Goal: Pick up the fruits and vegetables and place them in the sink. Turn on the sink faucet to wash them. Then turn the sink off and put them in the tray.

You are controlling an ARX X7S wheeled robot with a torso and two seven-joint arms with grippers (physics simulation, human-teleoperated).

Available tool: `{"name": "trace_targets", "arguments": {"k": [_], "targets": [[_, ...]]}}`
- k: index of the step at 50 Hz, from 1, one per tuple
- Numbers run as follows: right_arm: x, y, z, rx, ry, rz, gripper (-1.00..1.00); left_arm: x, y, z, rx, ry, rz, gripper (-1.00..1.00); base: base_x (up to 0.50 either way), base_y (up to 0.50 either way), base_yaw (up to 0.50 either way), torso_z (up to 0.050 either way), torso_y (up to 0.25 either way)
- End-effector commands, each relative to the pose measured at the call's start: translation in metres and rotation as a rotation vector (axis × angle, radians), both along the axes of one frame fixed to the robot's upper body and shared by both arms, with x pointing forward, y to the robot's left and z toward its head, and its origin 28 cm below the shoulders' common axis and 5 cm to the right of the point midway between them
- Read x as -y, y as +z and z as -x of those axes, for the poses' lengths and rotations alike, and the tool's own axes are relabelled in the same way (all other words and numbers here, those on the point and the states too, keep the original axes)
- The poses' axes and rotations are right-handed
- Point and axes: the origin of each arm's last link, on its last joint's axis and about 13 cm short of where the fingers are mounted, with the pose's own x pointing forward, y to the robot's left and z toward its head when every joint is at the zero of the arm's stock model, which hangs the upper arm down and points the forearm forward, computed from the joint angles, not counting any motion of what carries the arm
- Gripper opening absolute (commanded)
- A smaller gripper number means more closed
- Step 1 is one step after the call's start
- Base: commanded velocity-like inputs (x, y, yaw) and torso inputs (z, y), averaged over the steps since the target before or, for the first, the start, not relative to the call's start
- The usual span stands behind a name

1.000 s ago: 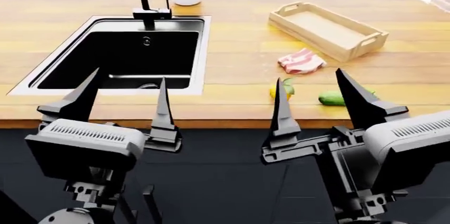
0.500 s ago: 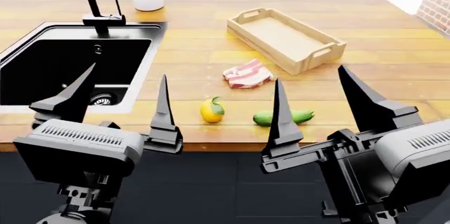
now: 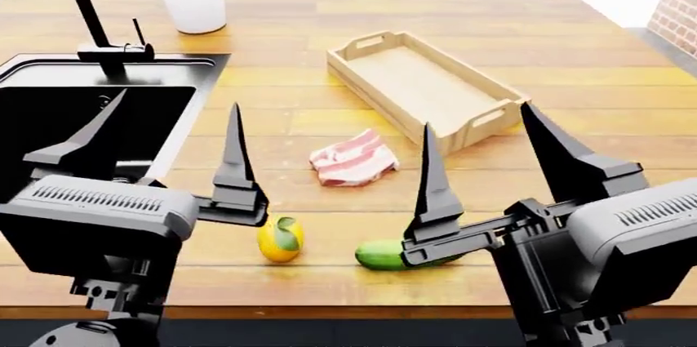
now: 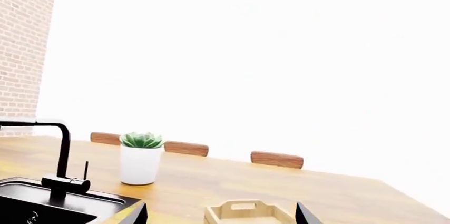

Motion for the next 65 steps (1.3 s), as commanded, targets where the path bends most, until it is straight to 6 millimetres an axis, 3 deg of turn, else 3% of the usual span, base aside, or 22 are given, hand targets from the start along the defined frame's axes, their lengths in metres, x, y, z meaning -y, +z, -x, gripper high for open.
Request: {"name": "trace_targets", "arguments": {"k": [1, 4, 9, 18, 23, 28, 47, 65], "targets": [[0.014, 0.027, -0.001, -0.080, -0.059, 0.052, 1.00, -0.003, 0.003, -0.001, -0.026, -0.027, 0.069, 1.00, 0.00, 0.00, 0.00, 0.000, 0.000], [0.025, 0.061, -0.007, -0.169, -0.086, 0.156, 1.00, -0.005, 0.006, 0.000, -0.048, -0.053, 0.126, 1.00, 0.00, 0.00, 0.00, 0.000, 0.000], [0.036, 0.110, -0.013, -0.330, -0.003, 0.501, 1.00, -0.007, 0.009, 0.002, -0.038, -0.064, 0.136, 1.00, 0.00, 0.00, 0.00, 0.000, 0.000], [0.047, 0.134, -0.005, -0.710, 0.227, 0.928, 1.00, -0.009, 0.011, 0.005, -0.012, -0.054, 0.133, 1.00, 0.00, 0.00, 0.00, 0.000, 0.000], [0.052, 0.121, -0.003, -0.881, 0.257, 1.080, 1.00, -0.008, 0.009, 0.004, -0.012, -0.051, 0.116, 1.00, 0.00, 0.00, 0.00, 0.000, 0.000], [0.052, 0.107, -0.013, -0.936, 0.208, 1.138, 1.00, -0.007, 0.008, 0.003, -0.013, -0.042, 0.104, 1.00, 0.00, 0.00, 0.00, 0.000, 0.000], [0.027, 0.077, -0.062, -0.885, 0.220, 1.122, 1.00, -0.009, 0.009, 0.005, -0.006, -0.034, 0.101, 1.00, 0.00, 0.00, 0.00, 0.000, 0.000], [0.008, 0.046, -0.071, -0.920, 0.315, 1.188, 1.00, -0.011, 0.010, 0.005, -0.003, -0.031, 0.098, 1.00, 0.00, 0.00, 0.00, 0.000, 0.000]]}}
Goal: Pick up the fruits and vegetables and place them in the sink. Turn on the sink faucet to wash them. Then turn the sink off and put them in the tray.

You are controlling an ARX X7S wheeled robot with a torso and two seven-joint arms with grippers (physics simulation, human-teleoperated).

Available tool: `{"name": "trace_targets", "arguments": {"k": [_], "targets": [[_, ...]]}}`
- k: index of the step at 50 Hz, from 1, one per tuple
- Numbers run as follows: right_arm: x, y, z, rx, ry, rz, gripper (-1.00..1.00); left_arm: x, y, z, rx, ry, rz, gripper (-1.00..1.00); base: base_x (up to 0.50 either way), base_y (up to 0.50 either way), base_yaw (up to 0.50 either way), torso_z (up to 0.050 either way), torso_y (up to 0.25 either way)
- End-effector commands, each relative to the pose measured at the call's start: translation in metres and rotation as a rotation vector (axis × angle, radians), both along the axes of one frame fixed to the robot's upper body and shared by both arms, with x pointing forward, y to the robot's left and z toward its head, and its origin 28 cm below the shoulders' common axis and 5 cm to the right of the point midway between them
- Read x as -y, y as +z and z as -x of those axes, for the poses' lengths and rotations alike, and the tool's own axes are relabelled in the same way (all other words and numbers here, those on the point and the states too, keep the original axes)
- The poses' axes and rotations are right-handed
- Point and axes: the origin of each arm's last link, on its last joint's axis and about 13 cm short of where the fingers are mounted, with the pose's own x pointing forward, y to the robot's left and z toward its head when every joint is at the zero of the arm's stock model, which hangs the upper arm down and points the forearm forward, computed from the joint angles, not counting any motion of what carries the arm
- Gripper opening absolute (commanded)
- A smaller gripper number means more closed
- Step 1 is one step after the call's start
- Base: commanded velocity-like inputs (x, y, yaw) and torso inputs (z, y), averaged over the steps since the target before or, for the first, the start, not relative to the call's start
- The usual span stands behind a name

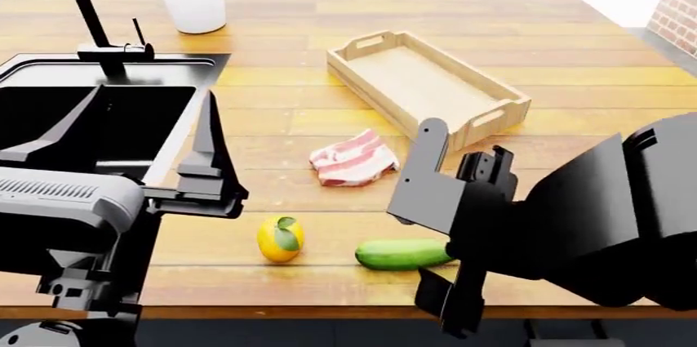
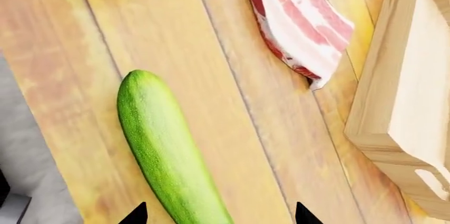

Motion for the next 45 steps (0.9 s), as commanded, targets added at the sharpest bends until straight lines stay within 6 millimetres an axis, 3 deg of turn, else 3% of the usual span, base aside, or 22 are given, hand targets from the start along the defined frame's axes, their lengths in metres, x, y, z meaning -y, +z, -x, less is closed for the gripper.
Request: {"name": "trace_targets", "arguments": {"k": [1, 22, 23, 35, 45], "targets": [[-0.011, -0.021, -0.009, -0.045, 0.042, 0.025, 1.00, -0.001, 0.000, 0.000, 0.002, 0.003, -0.001, 1.00, 0.00, 0.00, 0.00, 0.000, 0.000], [-0.015, -0.058, -0.027, -0.068, 0.039, -0.005, 1.00, -0.002, 0.001, 0.001, 0.006, 0.005, 0.002, 1.00, 0.00, 0.00, 0.00, -0.001, 0.000], [-0.015, -0.061, -0.029, -0.075, 0.034, -0.005, -1.00, -0.002, 0.001, 0.001, 0.006, 0.005, 0.001, 1.00, 0.02, 0.01, 0.01, -0.011, 0.000], [-0.016, -0.068, -0.030, -0.085, 0.040, -0.013, -1.00, -0.002, 0.002, 0.002, 0.009, 0.006, 0.005, 1.00, 0.01, 0.01, 0.01, -0.006, 0.000], [-0.002, -0.016, -0.017, 0.148, -0.016, -0.086, -1.00, -0.002, 0.000, -0.001, 0.017, 0.042, -0.029, 1.00, 0.00, 0.00, 0.01, -0.002, 0.000]]}}
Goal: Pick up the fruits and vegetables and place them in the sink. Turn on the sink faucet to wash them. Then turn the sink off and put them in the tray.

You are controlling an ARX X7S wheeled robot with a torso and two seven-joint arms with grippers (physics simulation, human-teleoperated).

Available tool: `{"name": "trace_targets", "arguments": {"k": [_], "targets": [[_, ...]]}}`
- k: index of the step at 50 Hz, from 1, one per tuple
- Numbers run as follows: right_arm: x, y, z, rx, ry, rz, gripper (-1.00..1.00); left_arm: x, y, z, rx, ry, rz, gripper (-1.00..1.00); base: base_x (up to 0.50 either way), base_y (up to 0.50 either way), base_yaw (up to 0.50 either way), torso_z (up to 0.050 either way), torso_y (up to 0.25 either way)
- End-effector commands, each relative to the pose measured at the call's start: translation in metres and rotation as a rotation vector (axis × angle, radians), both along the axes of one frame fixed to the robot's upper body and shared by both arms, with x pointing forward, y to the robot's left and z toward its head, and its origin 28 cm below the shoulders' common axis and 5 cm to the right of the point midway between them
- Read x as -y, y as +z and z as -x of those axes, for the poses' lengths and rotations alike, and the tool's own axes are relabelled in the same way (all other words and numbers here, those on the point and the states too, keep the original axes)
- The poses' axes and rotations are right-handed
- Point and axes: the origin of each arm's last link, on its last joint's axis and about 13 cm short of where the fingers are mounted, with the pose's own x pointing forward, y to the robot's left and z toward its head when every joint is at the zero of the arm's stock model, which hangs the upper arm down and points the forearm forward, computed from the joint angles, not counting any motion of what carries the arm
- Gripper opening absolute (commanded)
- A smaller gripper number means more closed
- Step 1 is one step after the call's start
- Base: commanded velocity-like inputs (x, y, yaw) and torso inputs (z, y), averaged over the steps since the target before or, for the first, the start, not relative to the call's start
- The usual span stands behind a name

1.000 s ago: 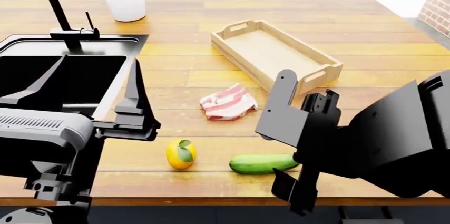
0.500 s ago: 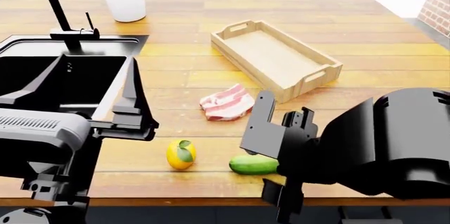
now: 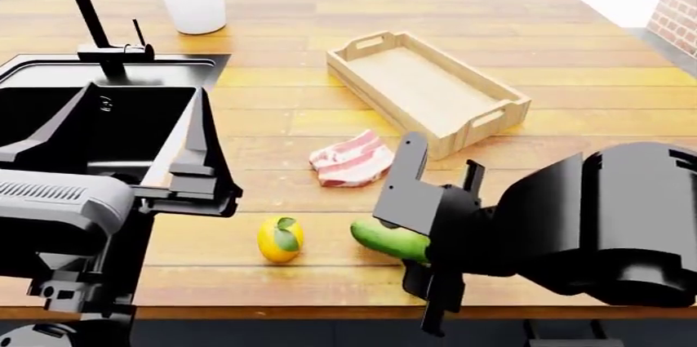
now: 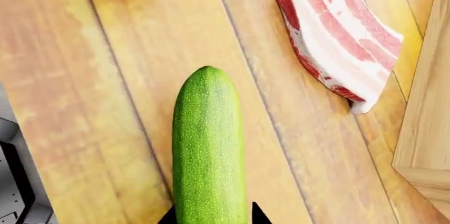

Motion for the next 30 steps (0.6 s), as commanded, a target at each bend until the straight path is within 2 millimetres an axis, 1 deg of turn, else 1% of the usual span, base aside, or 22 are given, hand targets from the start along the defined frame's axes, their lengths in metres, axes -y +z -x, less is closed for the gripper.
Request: {"name": "trace_targets", "arguments": {"k": [1, 7, 12, 14, 18, 21, 24, 26, 30], "targets": [[0.006, 0.014, 0.006, 0.231, -0.074, -0.046, -1.00, 0.000, -0.003, -0.003, -0.004, 0.029, -0.036, 1.00, 0.00, 0.00, 0.00, 0.000, 0.000], [0.015, 0.035, 0.014, 0.361, -0.150, -0.198, -1.00, 0.001, -0.002, 0.001, -0.061, -0.016, -0.021, 1.00, 0.00, 0.00, 0.00, 0.000, 0.000], [0.018, 0.040, 0.021, 0.381, -0.197, -0.384, -1.00, 0.003, -0.002, 0.006, -0.118, -0.097, -0.033, 1.00, 0.00, 0.00, 0.00, 0.000, 0.000], [0.018, 0.040, 0.026, 0.410, -0.221, -0.496, -1.00, 0.006, -0.006, 0.008, -0.178, -0.136, -0.097, 1.00, 0.00, 0.00, 0.00, 0.000, 0.000], [0.015, 0.032, 0.043, 0.441, -0.233, -0.668, -1.00, 0.012, -0.015, 0.011, -0.252, -0.193, -0.196, 1.00, 0.00, 0.00, 0.00, 0.000, 0.000], [0.015, 0.026, 0.053, 0.483, -0.303, -0.778, -1.00, 0.015, -0.019, 0.011, -0.286, -0.225, -0.221, 1.00, 0.00, 0.00, 0.00, 0.000, 0.000], [0.017, 0.012, 0.059, 0.504, -0.373, -0.888, -1.00, 0.017, -0.026, 0.007, -0.326, -0.241, -0.234, 1.00, 0.00, 0.00, 0.00, 0.000, 0.000], [0.018, 0.002, 0.062, 0.525, -0.423, -0.930, -1.00, 0.018, -0.029, 0.005, -0.345, -0.242, -0.242, 1.00, 0.00, 0.00, 0.00, 0.000, 0.000], [0.019, -0.012, 0.079, 0.594, -0.469, -0.972, -1.00, 0.020, -0.037, 0.001, -0.390, -0.246, -0.260, 1.00, 0.00, 0.00, 0.00, 0.000, 0.000]]}}
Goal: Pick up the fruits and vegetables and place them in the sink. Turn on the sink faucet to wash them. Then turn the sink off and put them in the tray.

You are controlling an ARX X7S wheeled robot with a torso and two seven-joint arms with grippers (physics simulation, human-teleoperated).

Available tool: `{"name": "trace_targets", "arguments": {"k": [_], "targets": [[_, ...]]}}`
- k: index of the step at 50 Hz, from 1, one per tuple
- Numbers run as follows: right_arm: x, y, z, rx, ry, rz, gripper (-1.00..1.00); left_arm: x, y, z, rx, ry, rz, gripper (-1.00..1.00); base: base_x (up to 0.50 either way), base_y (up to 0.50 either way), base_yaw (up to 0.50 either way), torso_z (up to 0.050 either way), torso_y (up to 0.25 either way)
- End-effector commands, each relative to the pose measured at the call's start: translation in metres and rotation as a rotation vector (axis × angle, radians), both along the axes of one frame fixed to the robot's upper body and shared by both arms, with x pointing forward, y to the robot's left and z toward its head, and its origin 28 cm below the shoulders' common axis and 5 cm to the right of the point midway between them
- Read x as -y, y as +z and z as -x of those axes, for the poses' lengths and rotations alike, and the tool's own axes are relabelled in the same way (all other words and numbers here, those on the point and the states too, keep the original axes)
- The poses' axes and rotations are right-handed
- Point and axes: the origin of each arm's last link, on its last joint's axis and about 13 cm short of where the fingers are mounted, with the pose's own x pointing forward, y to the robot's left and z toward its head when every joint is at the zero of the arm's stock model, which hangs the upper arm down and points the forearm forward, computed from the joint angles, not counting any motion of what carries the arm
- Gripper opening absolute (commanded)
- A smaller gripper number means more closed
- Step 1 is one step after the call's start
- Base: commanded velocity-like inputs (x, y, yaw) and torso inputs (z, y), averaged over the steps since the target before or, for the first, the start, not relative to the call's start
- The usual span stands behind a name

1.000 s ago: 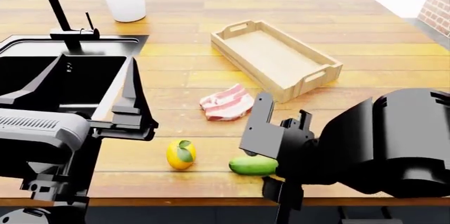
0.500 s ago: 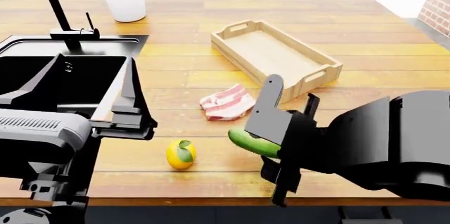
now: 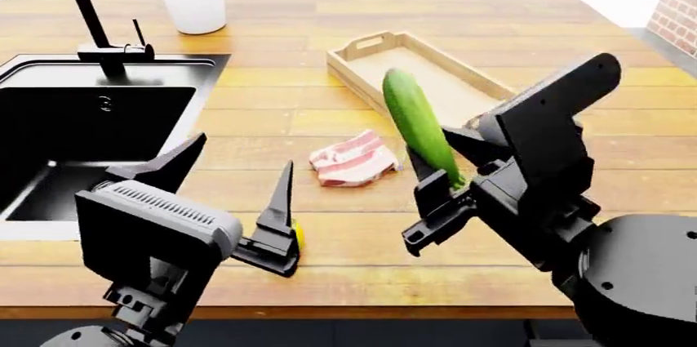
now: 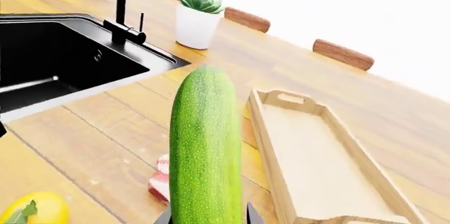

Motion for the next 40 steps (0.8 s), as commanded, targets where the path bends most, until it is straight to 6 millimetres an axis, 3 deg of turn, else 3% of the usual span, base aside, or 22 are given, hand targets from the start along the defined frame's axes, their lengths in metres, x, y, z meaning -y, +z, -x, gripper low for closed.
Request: {"name": "trace_targets", "arguments": {"k": [1, 9, 17, 40], "targets": [[0.005, -0.022, 0.037, 0.132, -0.169, -0.271, -1.00, 0.007, -0.019, -0.004, -0.132, -0.057, -0.087, 1.00, 0.00, 0.00, 0.00, 0.000, 0.000], [0.010, -0.040, 0.058, 0.198, -0.205, -0.347, -1.00, 0.007, -0.032, -0.013, -0.254, -0.050, -0.086, 1.00, 0.00, 0.00, 0.00, 0.000, 0.000], [0.009, -0.062, 0.064, 0.208, -0.186, -0.408, -1.00, 0.006, -0.041, -0.016, -0.299, -0.037, -0.097, 1.00, 0.00, 0.00, 0.00, 0.000, 0.000], [0.008, -0.059, 0.065, 0.178, -0.152, -0.386, -1.00, 0.005, -0.059, -0.029, -0.366, -0.001, -0.137, 1.00, 0.00, 0.00, 0.00, 0.000, 0.000]]}}
